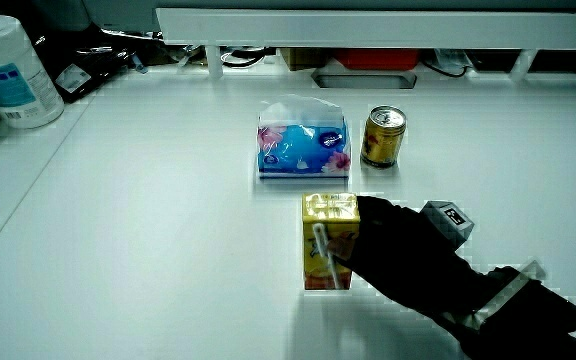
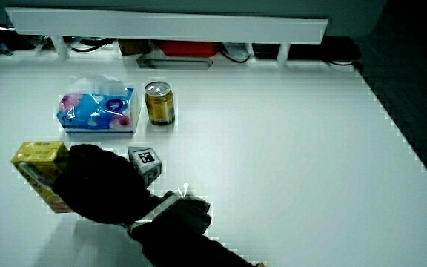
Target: Place ice redtea
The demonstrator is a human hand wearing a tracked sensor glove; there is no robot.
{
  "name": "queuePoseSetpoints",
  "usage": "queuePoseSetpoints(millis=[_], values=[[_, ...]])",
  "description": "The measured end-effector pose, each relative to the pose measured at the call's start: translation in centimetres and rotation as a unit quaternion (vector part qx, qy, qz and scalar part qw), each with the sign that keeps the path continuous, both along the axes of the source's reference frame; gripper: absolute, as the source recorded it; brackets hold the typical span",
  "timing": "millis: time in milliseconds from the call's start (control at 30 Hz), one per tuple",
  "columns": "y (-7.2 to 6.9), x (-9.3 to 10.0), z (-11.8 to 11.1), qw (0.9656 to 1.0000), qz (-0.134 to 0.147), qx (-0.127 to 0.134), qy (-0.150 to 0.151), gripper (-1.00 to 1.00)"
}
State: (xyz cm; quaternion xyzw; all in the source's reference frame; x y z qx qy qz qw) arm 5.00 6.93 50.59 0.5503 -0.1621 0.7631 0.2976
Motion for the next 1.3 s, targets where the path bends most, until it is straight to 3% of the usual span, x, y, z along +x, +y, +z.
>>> queuePoseSetpoints(millis=[167, 433, 533, 900, 1167, 1300], values=[[1.1, -0.7, 1.8, 0.9994, -0.030, -0.016, 0.000, 0.00], [2.0, -0.5, 4.4, 0.9978, -0.045, -0.046, -0.019, 0.00], [1.9, -0.4, 4.4, 0.9971, -0.046, -0.052, -0.031, 0.00], [1.9, -0.2, 4.6, 0.9972, -0.048, -0.053, -0.021, 0.00], [1.9, -0.3, 4.6, 0.9971, -0.051, -0.052, -0.020, -0.38], [1.8, -0.2, 4.7, 0.9963, -0.067, -0.055, -0.001, -0.57]])
